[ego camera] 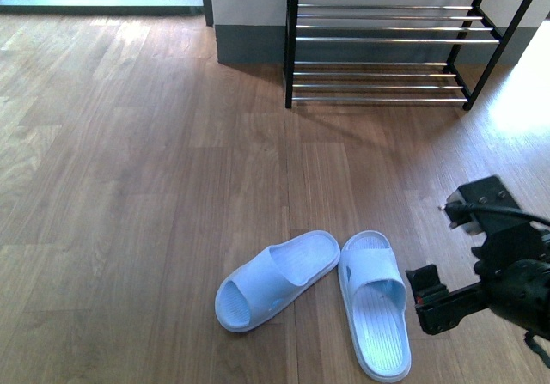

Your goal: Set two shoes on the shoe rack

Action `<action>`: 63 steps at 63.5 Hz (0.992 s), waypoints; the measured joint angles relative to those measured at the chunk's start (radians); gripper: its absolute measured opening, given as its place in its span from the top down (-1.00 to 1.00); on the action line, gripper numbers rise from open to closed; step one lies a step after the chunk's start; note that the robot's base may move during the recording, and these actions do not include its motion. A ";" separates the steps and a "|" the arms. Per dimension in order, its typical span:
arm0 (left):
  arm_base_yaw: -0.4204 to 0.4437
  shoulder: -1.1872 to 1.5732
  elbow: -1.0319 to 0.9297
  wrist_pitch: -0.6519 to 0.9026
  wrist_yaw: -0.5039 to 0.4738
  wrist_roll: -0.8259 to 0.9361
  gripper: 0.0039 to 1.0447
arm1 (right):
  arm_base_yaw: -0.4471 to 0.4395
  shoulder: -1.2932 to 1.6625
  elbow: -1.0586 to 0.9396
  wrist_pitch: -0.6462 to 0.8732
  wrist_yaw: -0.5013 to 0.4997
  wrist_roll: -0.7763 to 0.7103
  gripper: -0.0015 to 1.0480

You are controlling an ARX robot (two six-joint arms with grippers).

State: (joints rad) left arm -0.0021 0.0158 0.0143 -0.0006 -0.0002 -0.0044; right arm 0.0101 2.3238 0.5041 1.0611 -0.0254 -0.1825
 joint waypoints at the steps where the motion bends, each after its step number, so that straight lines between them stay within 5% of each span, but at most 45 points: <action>1: 0.000 0.000 0.000 0.000 0.000 0.000 -0.83 | -0.002 0.029 0.015 0.005 0.000 -0.002 -0.82; 26: 0.000 0.000 0.000 0.000 0.000 0.000 -0.83 | -0.044 0.461 0.351 -0.019 -0.023 -0.051 -0.82; 56: 0.000 0.000 0.000 0.000 0.000 0.000 -0.83 | -0.058 0.613 0.598 -0.088 -0.037 -0.004 -0.82; 63: 0.000 0.000 0.000 0.000 0.000 0.000 -0.83 | -0.049 0.622 0.627 -0.107 -0.043 0.014 -0.50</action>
State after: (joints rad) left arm -0.0021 0.0158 0.0143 -0.0006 -0.0002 -0.0040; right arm -0.0391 2.9459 1.1309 0.9543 -0.0681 -0.1688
